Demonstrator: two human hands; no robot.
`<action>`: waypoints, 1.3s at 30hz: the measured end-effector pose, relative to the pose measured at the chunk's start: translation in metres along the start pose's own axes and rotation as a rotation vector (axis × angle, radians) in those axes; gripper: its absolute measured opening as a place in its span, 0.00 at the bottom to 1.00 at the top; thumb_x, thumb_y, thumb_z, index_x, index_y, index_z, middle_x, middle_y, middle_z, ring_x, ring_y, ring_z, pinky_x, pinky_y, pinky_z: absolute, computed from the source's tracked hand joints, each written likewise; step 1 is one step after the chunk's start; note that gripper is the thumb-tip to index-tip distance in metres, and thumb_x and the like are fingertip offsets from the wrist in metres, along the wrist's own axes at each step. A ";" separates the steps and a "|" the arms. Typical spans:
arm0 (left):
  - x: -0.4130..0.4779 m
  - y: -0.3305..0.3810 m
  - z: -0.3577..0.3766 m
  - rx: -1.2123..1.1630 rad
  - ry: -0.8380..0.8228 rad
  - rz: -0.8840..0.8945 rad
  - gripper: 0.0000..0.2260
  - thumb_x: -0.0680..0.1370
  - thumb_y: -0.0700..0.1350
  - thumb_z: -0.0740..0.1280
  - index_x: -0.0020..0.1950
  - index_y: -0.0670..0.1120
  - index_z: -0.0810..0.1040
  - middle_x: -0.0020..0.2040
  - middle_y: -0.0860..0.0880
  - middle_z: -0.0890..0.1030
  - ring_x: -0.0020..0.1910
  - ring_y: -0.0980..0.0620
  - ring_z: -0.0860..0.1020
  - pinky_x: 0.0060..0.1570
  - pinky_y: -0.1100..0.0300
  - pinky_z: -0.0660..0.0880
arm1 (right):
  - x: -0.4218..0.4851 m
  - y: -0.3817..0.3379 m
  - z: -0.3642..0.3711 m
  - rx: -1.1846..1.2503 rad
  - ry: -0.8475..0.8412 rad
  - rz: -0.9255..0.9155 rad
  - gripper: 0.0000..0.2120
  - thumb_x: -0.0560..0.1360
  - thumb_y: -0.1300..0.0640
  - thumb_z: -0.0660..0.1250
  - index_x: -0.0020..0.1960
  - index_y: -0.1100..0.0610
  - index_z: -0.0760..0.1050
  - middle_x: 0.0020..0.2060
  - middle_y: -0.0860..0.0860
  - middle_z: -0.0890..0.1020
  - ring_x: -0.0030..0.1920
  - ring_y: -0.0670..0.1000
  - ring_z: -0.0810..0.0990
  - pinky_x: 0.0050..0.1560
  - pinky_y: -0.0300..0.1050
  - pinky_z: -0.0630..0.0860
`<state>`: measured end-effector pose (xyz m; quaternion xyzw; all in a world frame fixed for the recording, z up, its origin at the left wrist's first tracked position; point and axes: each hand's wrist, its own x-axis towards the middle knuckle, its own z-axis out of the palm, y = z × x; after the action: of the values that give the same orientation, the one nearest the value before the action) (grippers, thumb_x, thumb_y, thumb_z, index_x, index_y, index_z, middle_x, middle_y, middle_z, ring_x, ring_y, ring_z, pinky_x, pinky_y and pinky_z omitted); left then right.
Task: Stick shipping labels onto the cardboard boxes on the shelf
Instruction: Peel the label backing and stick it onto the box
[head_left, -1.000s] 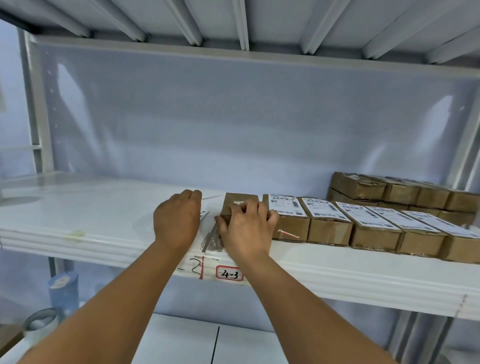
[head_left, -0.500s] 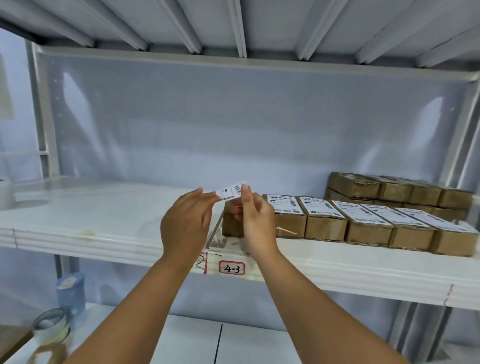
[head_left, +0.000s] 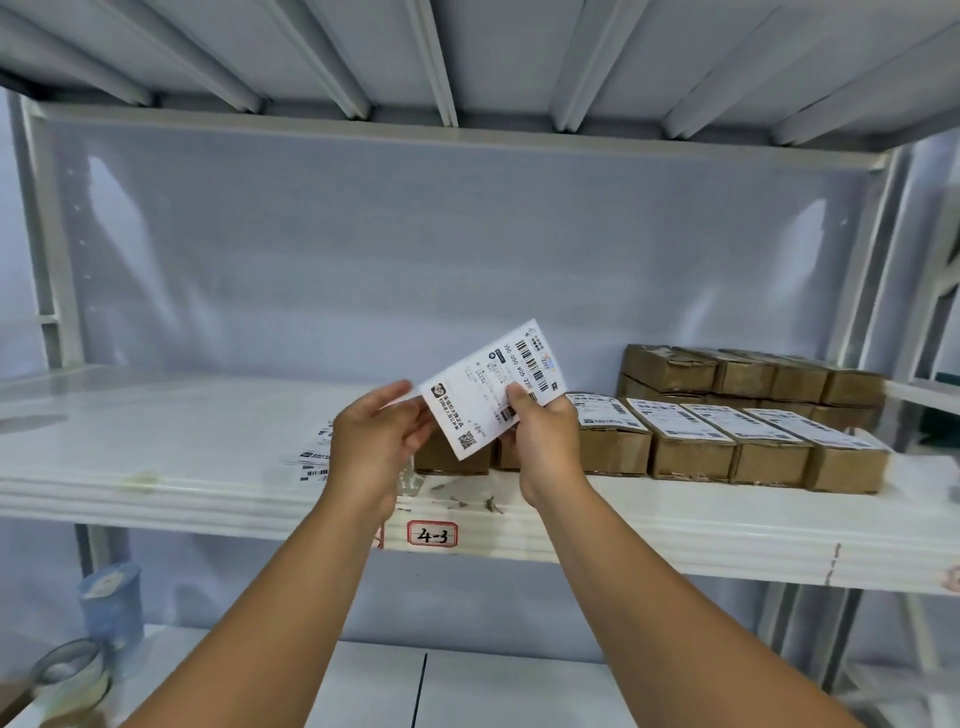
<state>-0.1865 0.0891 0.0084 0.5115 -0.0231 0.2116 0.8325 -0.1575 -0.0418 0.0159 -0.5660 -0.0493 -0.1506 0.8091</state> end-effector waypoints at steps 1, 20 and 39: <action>-0.003 0.001 0.002 0.024 -0.038 -0.009 0.08 0.77 0.32 0.63 0.54 0.39 0.77 0.45 0.43 0.84 0.45 0.50 0.83 0.48 0.60 0.80 | 0.001 -0.001 -0.002 -0.010 0.013 -0.007 0.09 0.79 0.62 0.63 0.43 0.50 0.74 0.43 0.47 0.82 0.42 0.45 0.80 0.47 0.45 0.78; -0.020 0.007 0.027 0.482 -0.101 0.051 0.07 0.77 0.44 0.66 0.41 0.47 0.81 0.36 0.52 0.83 0.33 0.54 0.75 0.33 0.61 0.68 | 0.007 -0.008 -0.031 -0.137 0.087 -0.120 0.06 0.79 0.62 0.62 0.47 0.52 0.74 0.39 0.42 0.79 0.38 0.40 0.78 0.36 0.36 0.74; -0.022 -0.002 0.042 0.342 -0.172 0.109 0.09 0.77 0.39 0.65 0.38 0.46 0.80 0.30 0.53 0.82 0.28 0.56 0.66 0.28 0.64 0.64 | 0.008 -0.004 -0.032 -0.481 0.134 -0.358 0.15 0.76 0.57 0.67 0.60 0.46 0.71 0.57 0.47 0.71 0.56 0.47 0.74 0.50 0.38 0.74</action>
<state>-0.1983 0.0448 0.0209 0.6597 -0.0856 0.2126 0.7157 -0.1543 -0.0738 0.0098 -0.7124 -0.0579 -0.3352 0.6138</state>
